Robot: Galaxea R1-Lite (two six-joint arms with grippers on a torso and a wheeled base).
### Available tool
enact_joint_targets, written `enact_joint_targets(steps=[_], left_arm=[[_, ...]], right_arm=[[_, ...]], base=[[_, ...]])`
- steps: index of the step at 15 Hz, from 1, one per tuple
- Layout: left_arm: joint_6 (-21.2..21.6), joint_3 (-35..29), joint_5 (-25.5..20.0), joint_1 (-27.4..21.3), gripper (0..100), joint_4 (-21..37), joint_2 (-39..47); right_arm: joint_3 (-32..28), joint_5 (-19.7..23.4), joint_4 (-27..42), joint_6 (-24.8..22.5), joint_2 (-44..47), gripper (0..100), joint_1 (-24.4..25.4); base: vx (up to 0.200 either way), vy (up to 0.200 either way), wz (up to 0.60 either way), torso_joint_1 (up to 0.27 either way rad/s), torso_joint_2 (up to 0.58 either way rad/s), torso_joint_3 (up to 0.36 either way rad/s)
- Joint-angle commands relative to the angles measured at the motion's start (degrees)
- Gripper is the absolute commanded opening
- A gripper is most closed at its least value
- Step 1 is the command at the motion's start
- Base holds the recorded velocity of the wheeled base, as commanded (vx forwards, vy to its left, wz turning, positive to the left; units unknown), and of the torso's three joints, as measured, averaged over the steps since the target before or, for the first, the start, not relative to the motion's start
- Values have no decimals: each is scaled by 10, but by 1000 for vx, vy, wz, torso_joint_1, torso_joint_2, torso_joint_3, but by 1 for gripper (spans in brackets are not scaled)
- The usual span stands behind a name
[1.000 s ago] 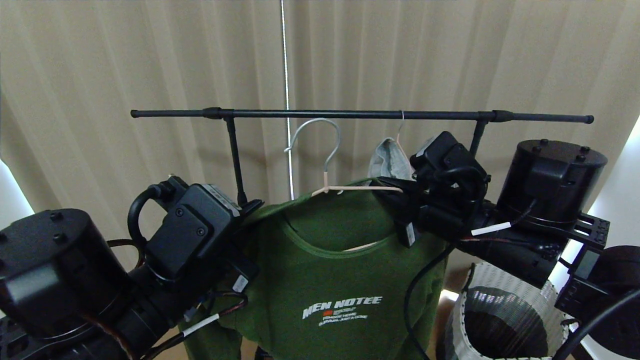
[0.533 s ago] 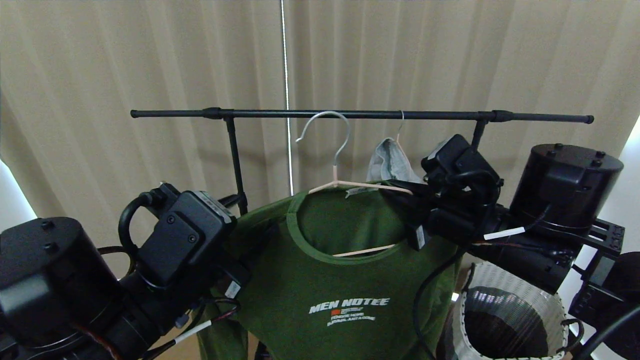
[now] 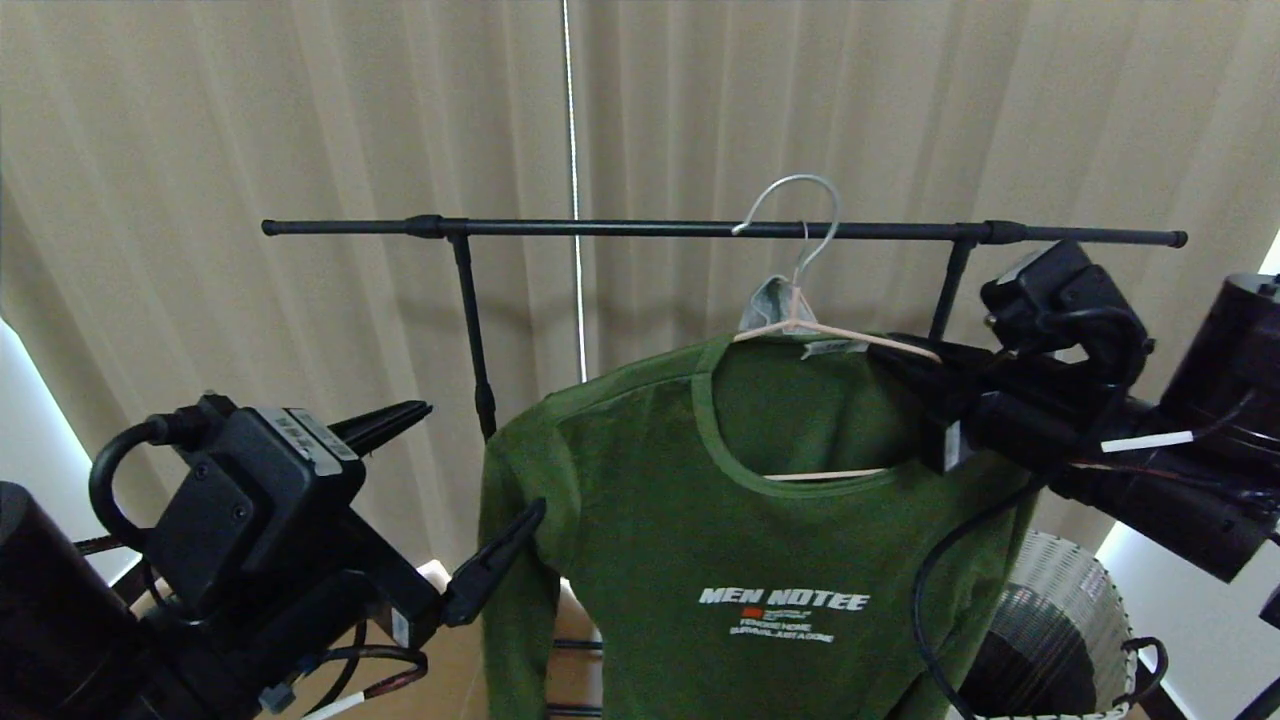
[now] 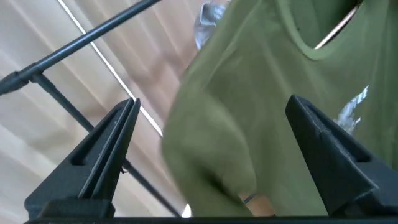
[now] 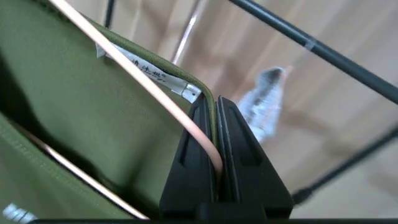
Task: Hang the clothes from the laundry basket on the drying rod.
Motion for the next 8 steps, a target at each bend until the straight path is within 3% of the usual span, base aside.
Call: enact_joint_targets(steps=[1,5,8], left_arm=[[-1,28,-1,24,100,0,-15],[-12,76,-21,42,100,-1,13],[-10,63,-53,43,100,-1,42]], right_arm=[[13,2,1,1,-39,0,-11],[16,6,0,20,-61,0,-11],[26,13,0,23,-75,0,-7]], base=[[0,0,0,0,0,0],[0,0,0,0,0,0],[0,0,0,0,0,0]])
